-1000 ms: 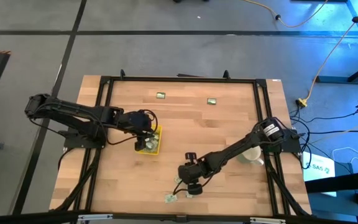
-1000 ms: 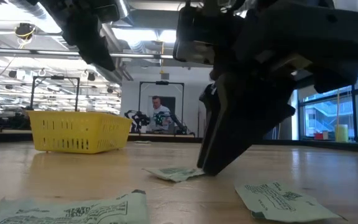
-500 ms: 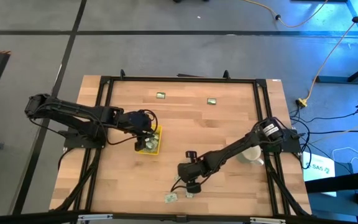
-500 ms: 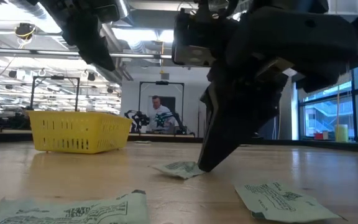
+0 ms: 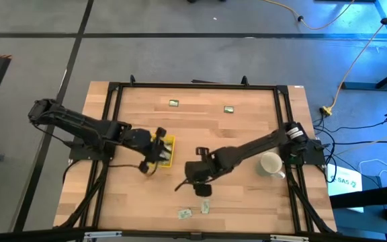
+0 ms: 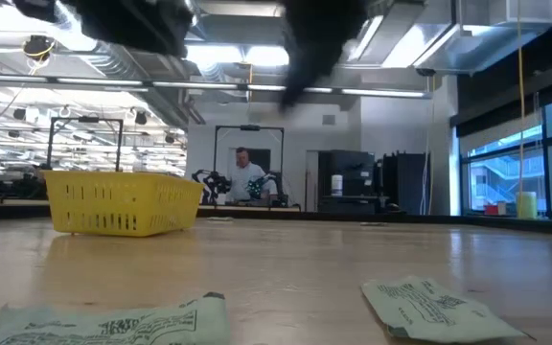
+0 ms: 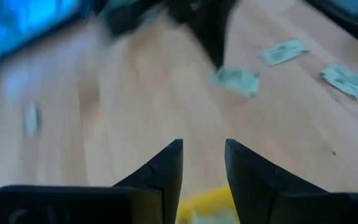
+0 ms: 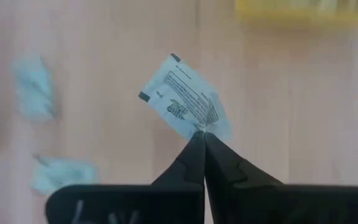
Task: Pick and place Stevia / Truvia into bins
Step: Put the white packet into the yellow bin
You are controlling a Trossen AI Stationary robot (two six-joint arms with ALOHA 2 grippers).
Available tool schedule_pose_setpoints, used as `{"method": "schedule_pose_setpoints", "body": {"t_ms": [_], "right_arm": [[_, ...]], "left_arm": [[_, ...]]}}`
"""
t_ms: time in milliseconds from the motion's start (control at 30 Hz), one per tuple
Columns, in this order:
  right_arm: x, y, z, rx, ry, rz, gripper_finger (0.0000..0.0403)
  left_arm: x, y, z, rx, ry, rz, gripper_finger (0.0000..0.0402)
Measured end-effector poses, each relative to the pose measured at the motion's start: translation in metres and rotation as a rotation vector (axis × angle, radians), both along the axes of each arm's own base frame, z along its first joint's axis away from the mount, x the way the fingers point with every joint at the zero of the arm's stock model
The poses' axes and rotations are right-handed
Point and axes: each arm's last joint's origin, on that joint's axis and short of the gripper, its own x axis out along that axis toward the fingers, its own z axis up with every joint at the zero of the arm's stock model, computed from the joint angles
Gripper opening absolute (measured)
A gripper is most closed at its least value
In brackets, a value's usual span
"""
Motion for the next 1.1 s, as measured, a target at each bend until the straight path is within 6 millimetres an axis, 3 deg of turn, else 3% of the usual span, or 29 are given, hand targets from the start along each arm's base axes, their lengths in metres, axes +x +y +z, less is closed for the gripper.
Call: {"method": "schedule_pose_setpoints", "body": {"t_ms": [167, 400, 633, 1100], "right_arm": [[0.017, -0.004, 0.052, 0.122, -0.161, 0.009, 0.0001], [0.024, -0.006, 0.094, 0.254, -0.275, 0.054, 0.0001], [0.027, -0.005, 0.108, 0.275, -0.344, 0.057, 0.0000], [0.031, -0.014, 0.108, 0.277, -0.355, 0.029, 0.0000]], "left_arm": [[0.001, -0.022, 0.009, 0.208, -0.159, -0.248, 0.0123], [-0.002, -0.039, 0.015, 0.491, -0.254, -0.251, 0.0124], [-0.006, -0.053, 0.020, 0.563, -0.313, -0.261, 0.0123], [-0.015, -0.075, 0.028, 0.555, -0.409, -0.245, 0.0104]]}}
